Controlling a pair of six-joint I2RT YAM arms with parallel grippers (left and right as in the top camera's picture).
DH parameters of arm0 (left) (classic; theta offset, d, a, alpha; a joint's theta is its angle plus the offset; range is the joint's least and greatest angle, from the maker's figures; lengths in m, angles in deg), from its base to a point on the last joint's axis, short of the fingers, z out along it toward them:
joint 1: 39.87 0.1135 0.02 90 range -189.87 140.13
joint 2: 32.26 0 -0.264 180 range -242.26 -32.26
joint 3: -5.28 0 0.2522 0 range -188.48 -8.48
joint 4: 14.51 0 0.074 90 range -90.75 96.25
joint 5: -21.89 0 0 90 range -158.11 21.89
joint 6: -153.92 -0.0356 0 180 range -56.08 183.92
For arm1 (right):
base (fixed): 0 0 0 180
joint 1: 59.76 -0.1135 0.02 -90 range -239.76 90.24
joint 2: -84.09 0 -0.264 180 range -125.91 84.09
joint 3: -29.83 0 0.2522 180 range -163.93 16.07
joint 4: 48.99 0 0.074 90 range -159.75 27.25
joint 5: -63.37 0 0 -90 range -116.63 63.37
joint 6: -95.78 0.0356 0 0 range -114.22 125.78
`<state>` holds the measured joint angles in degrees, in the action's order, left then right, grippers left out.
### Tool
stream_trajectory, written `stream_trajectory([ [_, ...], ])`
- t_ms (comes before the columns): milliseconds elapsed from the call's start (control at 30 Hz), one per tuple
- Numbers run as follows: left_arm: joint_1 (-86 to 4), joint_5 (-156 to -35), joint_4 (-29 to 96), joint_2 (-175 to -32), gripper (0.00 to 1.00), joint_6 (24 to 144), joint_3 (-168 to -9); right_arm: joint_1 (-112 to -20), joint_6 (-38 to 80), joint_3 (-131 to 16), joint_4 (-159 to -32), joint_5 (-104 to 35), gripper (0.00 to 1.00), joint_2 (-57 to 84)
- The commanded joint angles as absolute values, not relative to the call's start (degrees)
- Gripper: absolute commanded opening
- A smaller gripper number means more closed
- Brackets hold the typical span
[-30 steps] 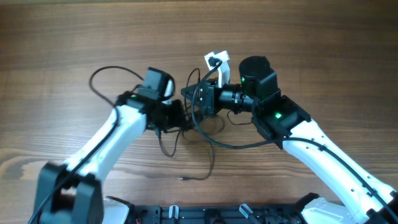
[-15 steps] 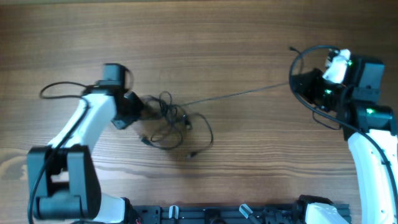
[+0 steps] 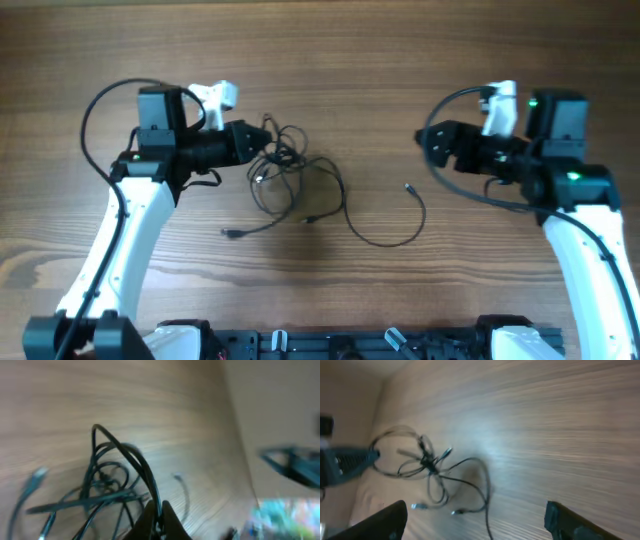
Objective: Untangle cables
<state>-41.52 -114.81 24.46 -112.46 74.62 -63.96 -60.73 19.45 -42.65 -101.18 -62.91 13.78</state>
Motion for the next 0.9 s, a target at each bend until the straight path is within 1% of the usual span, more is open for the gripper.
stream_trajectory([
  [0, -42.5, -125.2, 22.5, -107.2, 0.04, 67.3, -64.0, -66.5, 18.0, -42.7, -99.0, -65.6, 0.87, 9.5],
  [100, -42.5, -125.2, 22.8, -104.4, 0.04, 67.3, -64.0, -70.4, 20.9, -42.7, -96.2, -66.1, 0.82, 5.5],
  [200, -42.5, -125.3, 23.5, -101.9, 0.04, 67.3, -64.0, -74.7, 21.0, -42.7, -91.8, -68.8, 0.78, 1.9],
  [267, -42.5, -125.3, 23.9, -100.9, 0.04, 67.3, -64.0, -77.8, 21.0, -42.7, -88.7, -69.0, 0.77, 0.9],
  [367, -42.7, -125.4, 24.3, -100.8, 0.04, 67.4, -64.0, -81.1, 23.3, -42.7, -84.0, -67.5, 0.72, 0.8],
  [567, -43.6, -128.6, 24.7, -100.8, 0.04, 67.8, -64.0, -86.6, 32.7, -42.7, -79.7, -50.8, 0.49, -1.2],
  [633, -43.6, -131.0, 24.7, -100.8, 0.04, 67.8, -64.0, -87.5, 34.4, -42.7, -79.3, -46.4, 0.49, -3.0],
  [800, -43.6, -134.2, 24.7, -100.8, 0.04, 67.8, -64.0, -87.7, 34.5, -42.7, -77.7, -47.9, 0.48, -6.5],
  [867, -43.6, -136.6, 24.7, -100.7, 0.04, 67.8, -64.0, -87.5, 37.4, -42.7, -78.0, -41.0, 0.44, -7.3],
])
